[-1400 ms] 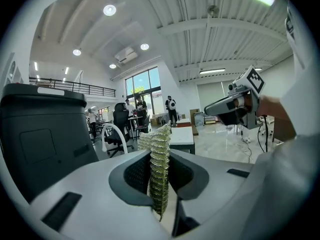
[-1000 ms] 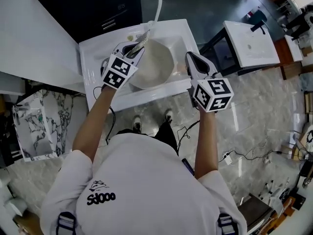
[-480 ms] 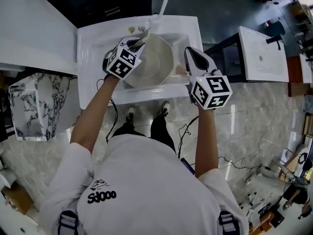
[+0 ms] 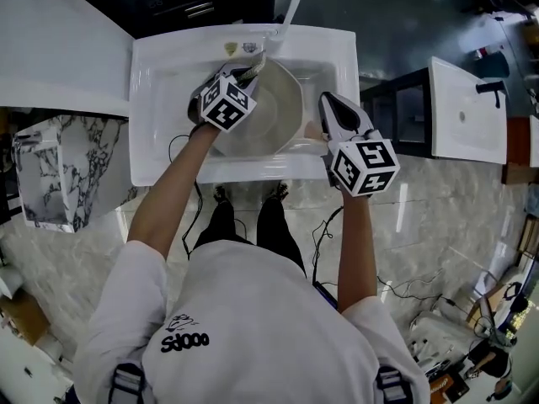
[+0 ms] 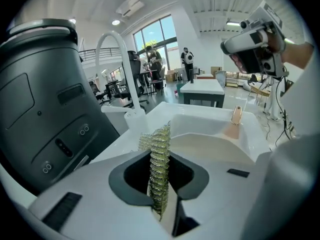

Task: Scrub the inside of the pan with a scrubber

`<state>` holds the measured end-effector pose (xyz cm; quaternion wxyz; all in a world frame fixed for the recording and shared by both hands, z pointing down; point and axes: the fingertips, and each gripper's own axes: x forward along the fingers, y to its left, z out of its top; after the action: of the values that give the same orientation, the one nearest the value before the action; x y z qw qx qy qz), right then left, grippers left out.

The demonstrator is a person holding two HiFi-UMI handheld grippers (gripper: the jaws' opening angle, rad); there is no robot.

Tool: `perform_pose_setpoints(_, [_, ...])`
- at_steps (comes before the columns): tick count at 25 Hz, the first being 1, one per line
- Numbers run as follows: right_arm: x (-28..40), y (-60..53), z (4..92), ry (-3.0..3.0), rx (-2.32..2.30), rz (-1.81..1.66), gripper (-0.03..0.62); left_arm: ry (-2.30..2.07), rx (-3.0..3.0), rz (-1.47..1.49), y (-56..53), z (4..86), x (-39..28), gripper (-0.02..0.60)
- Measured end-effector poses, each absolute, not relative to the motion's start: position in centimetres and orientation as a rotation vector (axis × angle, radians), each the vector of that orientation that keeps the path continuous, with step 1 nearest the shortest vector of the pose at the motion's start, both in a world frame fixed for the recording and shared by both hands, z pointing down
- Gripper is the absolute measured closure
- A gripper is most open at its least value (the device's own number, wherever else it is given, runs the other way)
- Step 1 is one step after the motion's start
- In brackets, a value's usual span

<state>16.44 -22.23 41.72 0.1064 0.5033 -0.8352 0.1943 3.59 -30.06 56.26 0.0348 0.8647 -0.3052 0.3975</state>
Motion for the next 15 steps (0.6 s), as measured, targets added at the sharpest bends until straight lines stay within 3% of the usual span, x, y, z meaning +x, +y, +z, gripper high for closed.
perform_pose_setpoints(15, [17.3,-21.1,44.7,-2.417,1.485,0.662,0.585,-0.914,2.566,1.277,-30.7,62.2,6.3,0.517])
